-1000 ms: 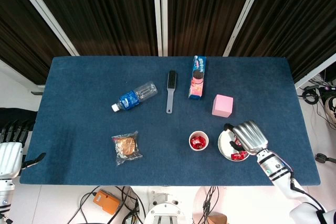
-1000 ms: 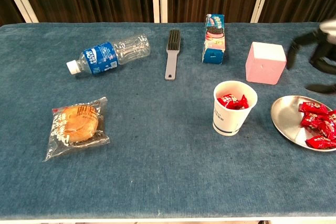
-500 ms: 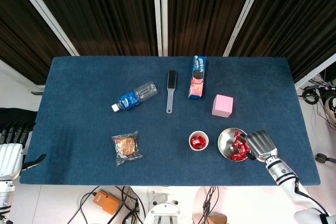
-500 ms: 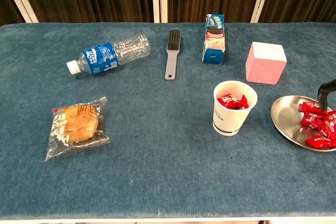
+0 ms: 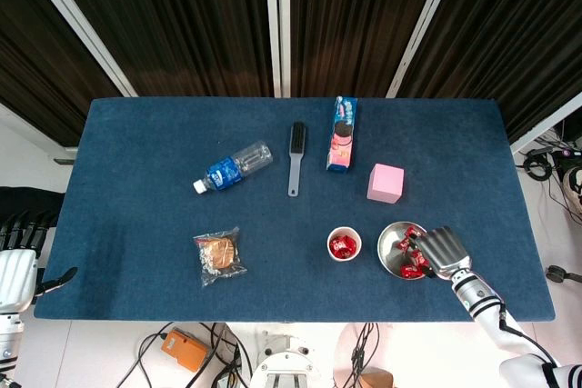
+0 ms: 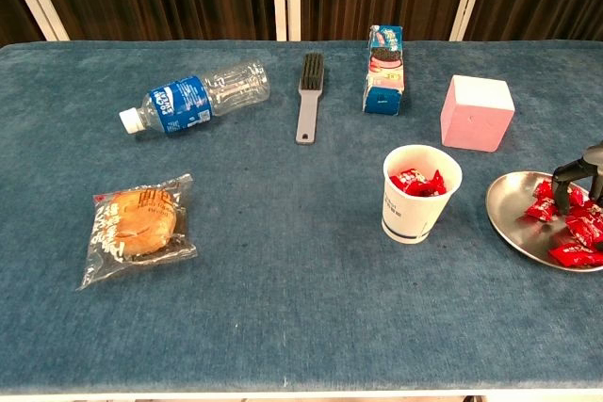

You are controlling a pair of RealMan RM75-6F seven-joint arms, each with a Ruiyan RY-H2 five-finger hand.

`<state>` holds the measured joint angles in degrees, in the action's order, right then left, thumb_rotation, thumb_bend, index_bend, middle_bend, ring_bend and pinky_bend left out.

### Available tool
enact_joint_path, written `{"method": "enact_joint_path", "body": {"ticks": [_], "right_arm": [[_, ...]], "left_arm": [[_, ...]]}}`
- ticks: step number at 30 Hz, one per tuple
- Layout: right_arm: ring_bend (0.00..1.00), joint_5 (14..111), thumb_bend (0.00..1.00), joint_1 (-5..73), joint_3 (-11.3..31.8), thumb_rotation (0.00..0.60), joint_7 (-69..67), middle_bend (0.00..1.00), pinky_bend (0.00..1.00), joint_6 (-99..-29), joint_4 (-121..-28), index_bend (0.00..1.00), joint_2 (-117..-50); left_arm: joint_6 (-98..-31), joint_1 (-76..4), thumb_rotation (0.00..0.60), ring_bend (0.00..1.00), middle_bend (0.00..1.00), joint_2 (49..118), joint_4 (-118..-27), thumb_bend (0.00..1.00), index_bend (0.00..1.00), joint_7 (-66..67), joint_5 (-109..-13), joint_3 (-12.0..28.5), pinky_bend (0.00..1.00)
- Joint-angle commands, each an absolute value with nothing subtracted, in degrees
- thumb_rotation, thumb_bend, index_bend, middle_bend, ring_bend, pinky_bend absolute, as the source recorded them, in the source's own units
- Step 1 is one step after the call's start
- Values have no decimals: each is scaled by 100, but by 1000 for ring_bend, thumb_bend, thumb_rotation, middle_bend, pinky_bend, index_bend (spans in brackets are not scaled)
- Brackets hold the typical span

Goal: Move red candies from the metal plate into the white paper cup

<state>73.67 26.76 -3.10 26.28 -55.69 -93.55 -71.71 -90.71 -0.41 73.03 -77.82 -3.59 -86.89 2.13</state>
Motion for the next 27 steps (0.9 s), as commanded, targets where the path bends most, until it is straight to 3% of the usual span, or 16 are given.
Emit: {"method": "enact_joint_path", "body": {"ticks": [1,7,17,27], "right_arm": [[1000,7347,380,2677,-303,600,2628,902,1000,-5557,-9341,504,-7184],[1000,7322,385,2729,-297,600,2658,902,1000,-5453,-9281,519,-7270],[1000,7220,584,2769,-256,600,2684,902,1000,-5405,-9251,645,-7304],[1000,7305,615,2747,-181,600,2457,902,1000,-5539,-9456,687,-7161]], "left_arm": [[-9064,-46,600,0,111,7311,-7765,0,123,-364,-8690,215,0],[-9076,-47,600,0,111,7317,-7746,0,123,-377,-8691,224,0],[-9081,-20,600,0,111,7333,-7702,0,123,-418,-8671,215,0],[-9078,-32,600,0,111,7334,-7698,0,123,-421,-8683,222,0]]}}
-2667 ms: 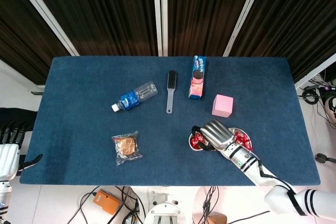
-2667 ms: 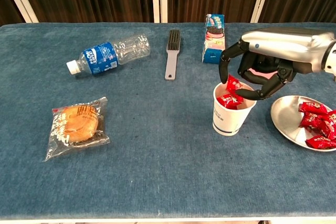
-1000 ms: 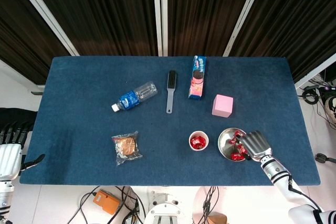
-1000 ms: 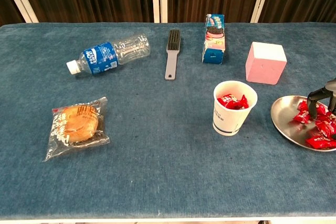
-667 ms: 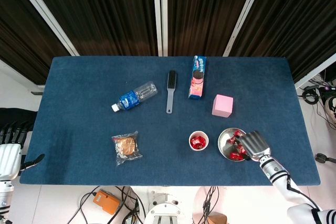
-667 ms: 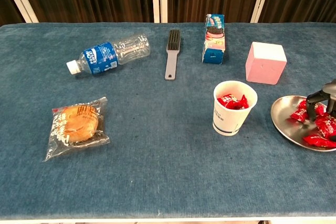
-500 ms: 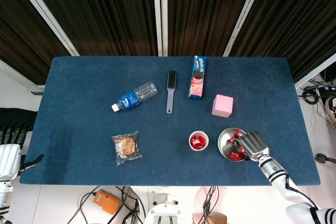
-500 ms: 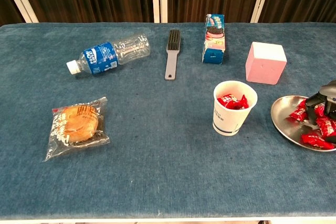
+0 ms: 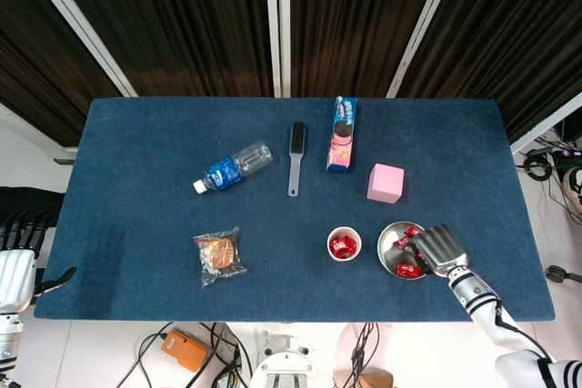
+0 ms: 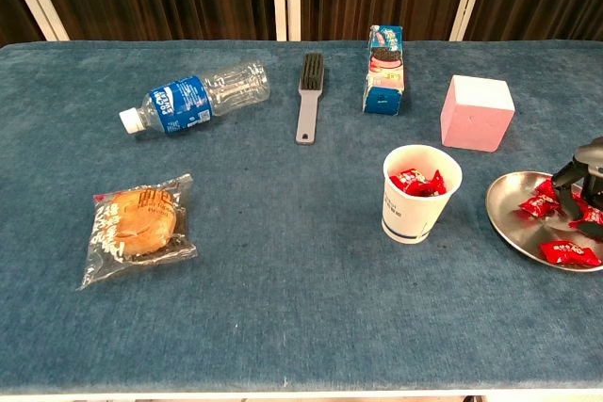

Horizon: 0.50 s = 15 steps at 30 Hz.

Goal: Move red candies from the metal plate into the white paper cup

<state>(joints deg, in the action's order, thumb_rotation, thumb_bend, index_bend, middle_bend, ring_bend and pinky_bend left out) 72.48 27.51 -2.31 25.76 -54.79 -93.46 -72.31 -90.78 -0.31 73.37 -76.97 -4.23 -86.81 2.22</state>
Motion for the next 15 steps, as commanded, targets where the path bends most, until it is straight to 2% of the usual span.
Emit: {"method": "enact_joint_path", "body": {"ticks": [1,9,15], "right_arm": [[1000,7346,615,2752,-143,600,2365,902,1000,-5573,-9544,687,-7108],[1000,7954,615,3049,356,600,1424,902,1000,-5714,-10507,689,-6581],[1000,8052,615,3516,644,600,1217,902,1000,-5336,-10651,689,-6781]], "left_arm": [[-9079,-34,600,0,111,7330,-7701,0,123,-418,-8687,223,0],[-9104,-45,600,0,111,7292,-7754,0,123,-385,-8704,242,0],[-9125,-48,600,0,111,7248,-7816,0,123,-345,-8700,262,0]]}}
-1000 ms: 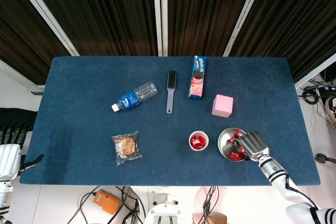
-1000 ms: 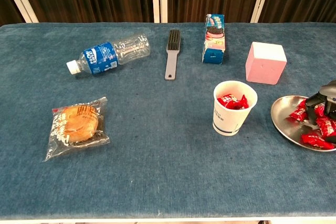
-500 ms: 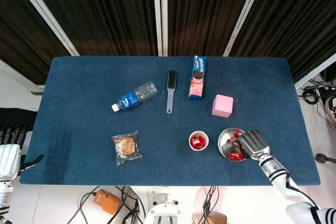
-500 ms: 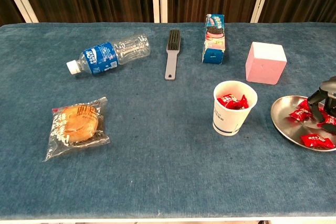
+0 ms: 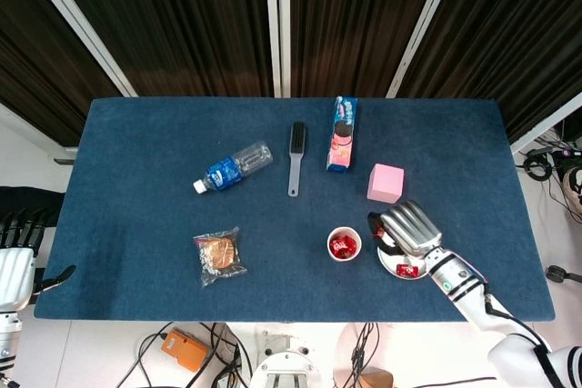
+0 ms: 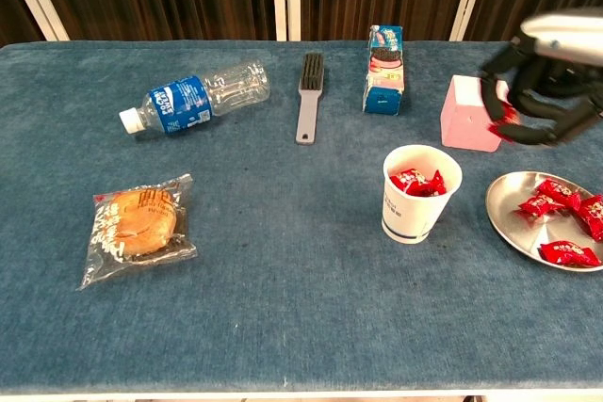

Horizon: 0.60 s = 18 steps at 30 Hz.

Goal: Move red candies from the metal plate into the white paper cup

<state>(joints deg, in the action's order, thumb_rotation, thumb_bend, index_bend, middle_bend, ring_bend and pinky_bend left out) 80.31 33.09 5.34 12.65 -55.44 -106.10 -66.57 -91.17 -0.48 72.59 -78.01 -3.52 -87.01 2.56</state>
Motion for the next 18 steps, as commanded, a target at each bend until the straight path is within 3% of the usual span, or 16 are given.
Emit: {"method": "enact_joint_path", "body": {"ticks": [1,14,18], "right_arm": [[1000,8018,615,3582,662,600,1241,902,1000,-5263,-10625,689,-6856],[1000,7645,606,3876,542,600,1796,902,1000,-5033,-10235,605,-7541],[1000,7660,532,3857,500,600,1814,902,1000,-5115,-10234,531,-7564]], "left_arm": [[-9126,-48,600,0,111,7243,-7823,0,123,-341,-8698,264,0],[-9102,-36,600,0,111,7269,-7757,0,123,-409,-8680,246,0],[-9103,-35,600,0,111,7289,-7726,0,123,-428,-8681,245,0]]}}
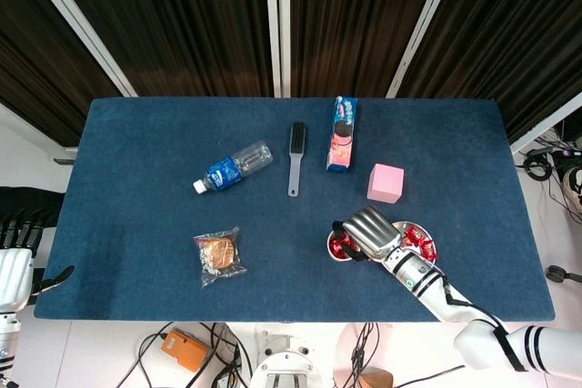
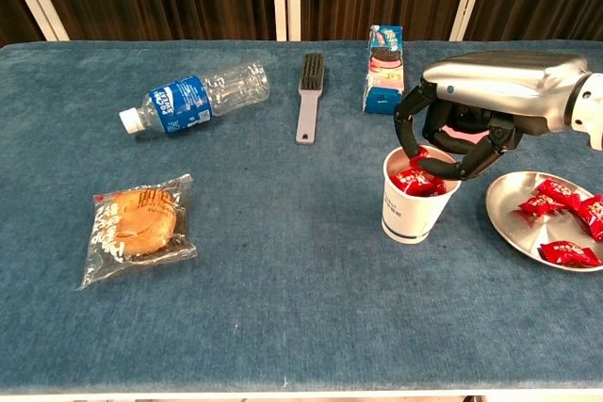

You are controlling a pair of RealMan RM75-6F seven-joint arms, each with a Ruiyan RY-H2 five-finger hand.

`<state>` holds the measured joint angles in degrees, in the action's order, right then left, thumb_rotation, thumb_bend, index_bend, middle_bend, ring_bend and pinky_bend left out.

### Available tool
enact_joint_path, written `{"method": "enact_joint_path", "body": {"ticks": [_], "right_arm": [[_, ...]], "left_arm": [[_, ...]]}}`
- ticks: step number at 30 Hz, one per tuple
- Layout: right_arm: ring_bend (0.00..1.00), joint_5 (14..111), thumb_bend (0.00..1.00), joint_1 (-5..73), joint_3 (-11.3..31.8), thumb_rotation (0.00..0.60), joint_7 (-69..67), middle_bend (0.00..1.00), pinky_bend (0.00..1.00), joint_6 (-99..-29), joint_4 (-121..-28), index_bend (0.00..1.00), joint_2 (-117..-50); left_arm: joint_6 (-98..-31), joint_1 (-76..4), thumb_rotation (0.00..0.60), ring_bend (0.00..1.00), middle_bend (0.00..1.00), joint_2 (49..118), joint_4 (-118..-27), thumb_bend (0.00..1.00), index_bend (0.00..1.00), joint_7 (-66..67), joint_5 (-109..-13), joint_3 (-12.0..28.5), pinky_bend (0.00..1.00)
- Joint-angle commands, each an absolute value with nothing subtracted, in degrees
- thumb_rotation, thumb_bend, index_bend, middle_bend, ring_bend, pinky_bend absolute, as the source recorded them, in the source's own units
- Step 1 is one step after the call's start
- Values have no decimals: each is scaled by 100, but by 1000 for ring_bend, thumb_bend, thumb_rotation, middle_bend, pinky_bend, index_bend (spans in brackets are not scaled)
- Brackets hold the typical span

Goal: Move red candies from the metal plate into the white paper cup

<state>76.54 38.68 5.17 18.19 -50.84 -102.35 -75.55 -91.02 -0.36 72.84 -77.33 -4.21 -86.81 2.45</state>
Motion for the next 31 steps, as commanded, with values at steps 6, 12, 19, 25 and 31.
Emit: {"method": "enact_joint_path", "body": {"ticks": [6,12,19,25,31], "right_arm": [[998,7742,483,3837,475,600,1725,902,1000,-5221,-10269,475,-7532],[902,8138,469,3402,473,600,1626,873,1000,-6141,-10375,448,-7137],[314,8631,430,2341,229,600,1552,403,500,-7831,-10223,213,-6606],[0,8669,401,1428,-185,600,1114,76,0,-8661,-10233,0,-6276],[0,8861,401,858,-484,600,252,52,0,-9049,-10067,0,-6135]], "left_arm": [[-9100,-38,600,0,111,7307,-7703,0,123,-447,-8684,244,0],[-9079,-69,600,0,111,7303,-7691,0,123,-460,-8701,254,0],[-9045,-116,600,0,111,7315,-7691,0,123,-460,-8724,264,0],[-9039,-129,600,0,111,7324,-7739,0,123,-412,-8747,248,0],[-9111,-77,600,0,111,7328,-7778,0,123,-349,-8774,208,0]]}}
